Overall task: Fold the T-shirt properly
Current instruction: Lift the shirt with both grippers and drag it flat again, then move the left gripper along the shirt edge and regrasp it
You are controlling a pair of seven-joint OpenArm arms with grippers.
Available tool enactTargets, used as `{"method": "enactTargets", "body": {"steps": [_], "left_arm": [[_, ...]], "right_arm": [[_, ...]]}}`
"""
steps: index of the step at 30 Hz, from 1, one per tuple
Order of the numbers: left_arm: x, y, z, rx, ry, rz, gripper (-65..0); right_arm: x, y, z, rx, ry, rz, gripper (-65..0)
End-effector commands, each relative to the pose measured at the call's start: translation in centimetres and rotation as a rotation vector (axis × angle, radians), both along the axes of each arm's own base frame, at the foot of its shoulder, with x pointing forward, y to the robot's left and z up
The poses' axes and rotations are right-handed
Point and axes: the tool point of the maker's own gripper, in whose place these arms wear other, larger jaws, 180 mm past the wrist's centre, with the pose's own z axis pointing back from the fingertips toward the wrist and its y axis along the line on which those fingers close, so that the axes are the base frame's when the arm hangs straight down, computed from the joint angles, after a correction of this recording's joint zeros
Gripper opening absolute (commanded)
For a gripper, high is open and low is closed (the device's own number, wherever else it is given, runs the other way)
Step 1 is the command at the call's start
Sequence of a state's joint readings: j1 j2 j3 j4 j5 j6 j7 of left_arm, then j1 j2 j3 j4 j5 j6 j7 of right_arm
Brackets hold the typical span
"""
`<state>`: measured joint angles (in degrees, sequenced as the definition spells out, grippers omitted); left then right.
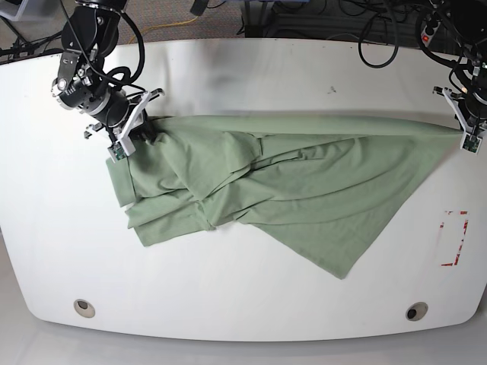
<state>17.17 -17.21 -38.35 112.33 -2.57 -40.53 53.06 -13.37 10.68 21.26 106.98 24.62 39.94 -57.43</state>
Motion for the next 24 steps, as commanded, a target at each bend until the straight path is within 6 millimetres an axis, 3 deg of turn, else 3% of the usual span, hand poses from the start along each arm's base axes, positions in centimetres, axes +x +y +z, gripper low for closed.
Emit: {"method": "enactTargets", "body": {"steps": [1,4,9,16,24], "left_arm": [[0.1,0.4,0.9,0.029,-0.015,-0.005,-65.0],[-0.1,0.5,0.8,0.03,-0.01,-0.003,-65.0],[-0.2,0.6,0.8,0.031,-0.009,0.0,-65.0],[-1.4,0.7,-0.1,0.035,0.036,-0.002,-65.0],[-2.6,0.4,-2.1,-0.009,0.082,0.016,-65.0]], "right_arm": [[-0.1,0.7,1.1,0.054,-0.036,0.012,-58.2],[-2.0,1.4,0.2,0.107,0.006,0.015,-56.3],[-5.1,2.2,-1.0,0.173,0.076,0.012,-65.0],[-9.3,2.3,-1.4,0.202,0.145,-0.011,-65.0],[-10.7,2.1,-1.6,0.198,0.17,-0.02,-65.0]]}}
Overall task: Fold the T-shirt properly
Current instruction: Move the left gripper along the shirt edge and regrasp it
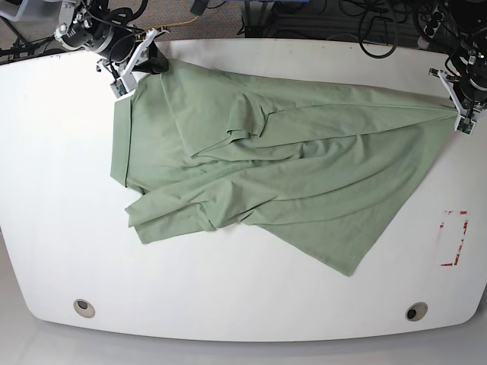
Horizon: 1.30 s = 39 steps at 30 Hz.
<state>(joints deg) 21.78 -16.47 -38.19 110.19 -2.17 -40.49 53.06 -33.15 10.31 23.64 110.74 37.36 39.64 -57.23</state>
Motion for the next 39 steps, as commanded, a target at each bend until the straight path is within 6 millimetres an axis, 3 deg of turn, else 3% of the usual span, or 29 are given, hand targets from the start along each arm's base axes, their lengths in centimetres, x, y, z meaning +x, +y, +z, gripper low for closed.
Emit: {"method": "enactTargets", "body": {"steps": [1,3,9,11,14,21,23,27,30,35,39], "left_arm": [[0.6,0.2,0.9,0.015,-0.029,-0.006,-65.0],[0.6,0.2,0.9,0.015,-0.029,-0.006,-65.0],[0.6,0.2,0.9,0.015,-0.03,-0.006,-65.0],[0.6,0.2,0.9,0.015,-0.03,-0.006,-65.0],[0.7,0.2,0.9,0.015,-0.032,-0.006,-65.0],[0.7,0.2,0.9,0.014,-0.032,-0.006,-65.0],[0.7,0.2,0.9,0.014,-0.032,-0.006,-65.0],[0.7,0.2,1.0,0.014,-0.035,-0.007,-65.0],[1.2,0.0,1.2,0.007,-0.057,-0.014,-65.0],[4.2,-3.3,1.5,-0.07,-0.179,-0.07,-65.0],[7.1,-7.0,1.4,-0.088,-0.207,-0.152,-65.0]], "right_arm": [[0.5,0.1,0.9,0.012,-0.04,0.007,-65.0],[0.6,0.1,0.9,0.012,-0.041,0.007,-61.2],[0.6,0.0,0.7,0.006,-0.035,0.006,-31.9],[0.4,0.0,0.2,0.02,-0.018,-0.003,-30.0],[1.1,0.1,-0.2,0.03,-0.018,-0.005,-30.0],[0.6,1.5,-1.2,0.06,0.015,0.028,-30.9],[0.7,1.6,-1.3,0.065,0.016,0.024,-38.2],[1.3,1.9,-2.0,0.083,0.023,0.02,-65.0],[1.2,1.5,-1.8,0.083,0.02,0.009,-65.0],[1.5,-0.8,0.0,0.016,-0.037,-0.029,-65.0],[3.8,-2.8,2.5,-0.041,-0.134,-0.058,-65.0]]}}
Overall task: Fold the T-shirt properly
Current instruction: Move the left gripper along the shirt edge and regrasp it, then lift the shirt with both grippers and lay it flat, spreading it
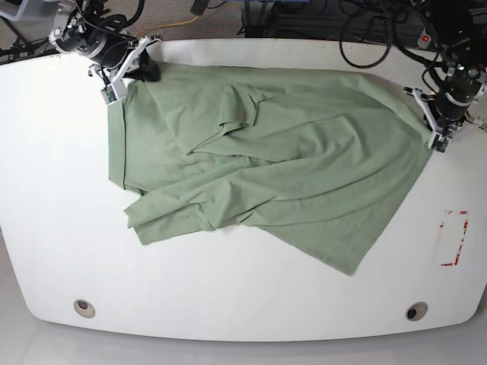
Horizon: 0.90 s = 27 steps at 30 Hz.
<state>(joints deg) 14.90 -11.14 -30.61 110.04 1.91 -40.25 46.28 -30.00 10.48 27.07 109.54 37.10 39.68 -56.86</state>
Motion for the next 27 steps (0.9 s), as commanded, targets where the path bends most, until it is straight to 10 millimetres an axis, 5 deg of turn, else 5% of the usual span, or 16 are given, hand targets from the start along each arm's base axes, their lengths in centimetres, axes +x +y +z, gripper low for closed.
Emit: {"method": "enactTargets", "body": {"steps": [1,15,22,27], "left_arm": [[2.4,-1.9,1.5,0.0,-0.07,-0.045,-65.0],[13.2,-12.5,9.0,0.031,-0.307,-0.253,-65.0],[16.2,-13.5,13.9,0.064,-0.428,-0.251,-65.0],[18.0,-12.7,18.4,0.125,-0.52,-0.218,-65.0]], "right_arm": [[2.7,-1.2,2.6,-0.027,-0.116,-0.014,-65.0],[16.9,-7.4,10.9,-0.12,-0.39,-0.093,-65.0],[24.3,-8.9,15.2,-0.13,-0.464,-0.082,-65.0],[29.8,-9.7,20.3,-0.253,-0.541,-0.076,-65.0]]}}
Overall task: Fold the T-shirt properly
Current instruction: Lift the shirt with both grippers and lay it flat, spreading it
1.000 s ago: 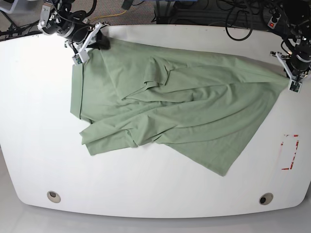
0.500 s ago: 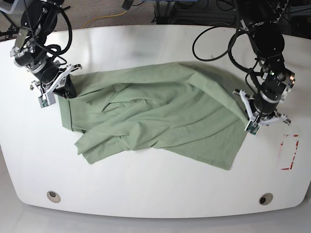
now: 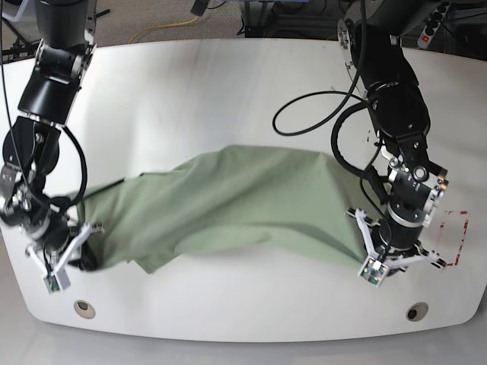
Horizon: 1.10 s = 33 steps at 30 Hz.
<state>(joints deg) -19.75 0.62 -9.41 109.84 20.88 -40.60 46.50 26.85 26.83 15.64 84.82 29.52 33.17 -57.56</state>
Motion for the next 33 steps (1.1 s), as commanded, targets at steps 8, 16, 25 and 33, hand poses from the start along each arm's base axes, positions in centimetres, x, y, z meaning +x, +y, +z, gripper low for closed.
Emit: {"method": "enactTargets", "body": {"steps": [8,16,25,33], "left_arm": [[2.1,4.0,10.4,0.014,-0.215,0.141,-65.0],[2.6,8.7,20.2,0.083,-0.4,0.224,-65.0],[3.4,10.8,25.6,0.132,-0.458,0.253,-65.0],[2.2,8.5,21.1,0.208,-0.39,0.223,-65.0]], "right_arm": [[6.8,-0.5,12.3,-0.143,-0.219,-0.019,-65.0],[8.2,1.0,23.3,-0.207,-0.402,0.008,-65.0],[7.1,0.8,30.1,-0.273,-0.477,-0.009,-65.0],[5.3,-0.5,22.8,-0.311,-0.373,-0.013,-65.0]]}}
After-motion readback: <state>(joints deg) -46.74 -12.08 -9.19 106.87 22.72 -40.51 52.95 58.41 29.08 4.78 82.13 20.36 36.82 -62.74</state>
